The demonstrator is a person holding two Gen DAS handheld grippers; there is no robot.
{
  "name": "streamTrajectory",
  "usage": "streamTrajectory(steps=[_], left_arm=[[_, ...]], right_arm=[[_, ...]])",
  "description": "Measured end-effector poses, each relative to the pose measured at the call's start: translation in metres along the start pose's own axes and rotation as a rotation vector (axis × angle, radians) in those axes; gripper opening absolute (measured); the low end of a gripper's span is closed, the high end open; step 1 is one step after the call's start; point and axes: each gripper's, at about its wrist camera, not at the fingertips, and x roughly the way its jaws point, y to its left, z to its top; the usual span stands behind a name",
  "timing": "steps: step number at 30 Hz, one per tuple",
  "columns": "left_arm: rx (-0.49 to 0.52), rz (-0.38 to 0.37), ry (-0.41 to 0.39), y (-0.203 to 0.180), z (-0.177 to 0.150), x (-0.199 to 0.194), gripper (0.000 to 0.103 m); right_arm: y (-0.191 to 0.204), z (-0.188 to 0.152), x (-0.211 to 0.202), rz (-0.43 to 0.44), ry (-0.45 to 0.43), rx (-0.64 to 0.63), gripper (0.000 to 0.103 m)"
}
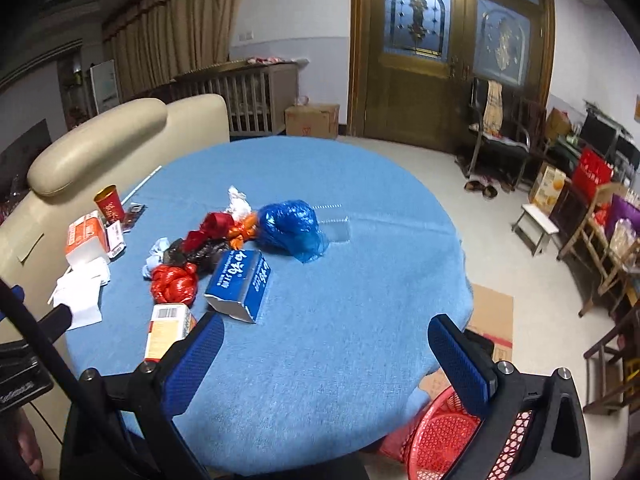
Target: Collect trash
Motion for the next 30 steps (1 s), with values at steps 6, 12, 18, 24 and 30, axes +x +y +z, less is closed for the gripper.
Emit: streamTrajectory(steps=[6,12,18,24,30], left_arm=[[-0.006,0.011,0.018,0.000,-0.005,0.003,0.103],[-0.001,0.018,0.014,-0.001,-0.007,0.002,0.103],[-0.002,0.036,0.022,-0.001,-0.010,0.002,0.103],[0.005,0.045,0.014,-0.003,-0.011,0.001,0.103],[0.011,0.044,0.012,-0.005,-0.012,0.002,0.103]], right_arm=[[0.005,-0.004,-0.013,-0.014,-0.029,-0.023,0.103],[0.006,-0.008,-0.023,-0.030,-0.055,-0.026,0.103],[0.002,-0.011,-0.024,-0.028,-0.054,-0.006,0.103],[0.002,-0.016,-0.023,-0.024,-0.040,-0.004,0.103],[0.003,-0.017,-0.017,-0.019,-0.018,0.000,0.103]])
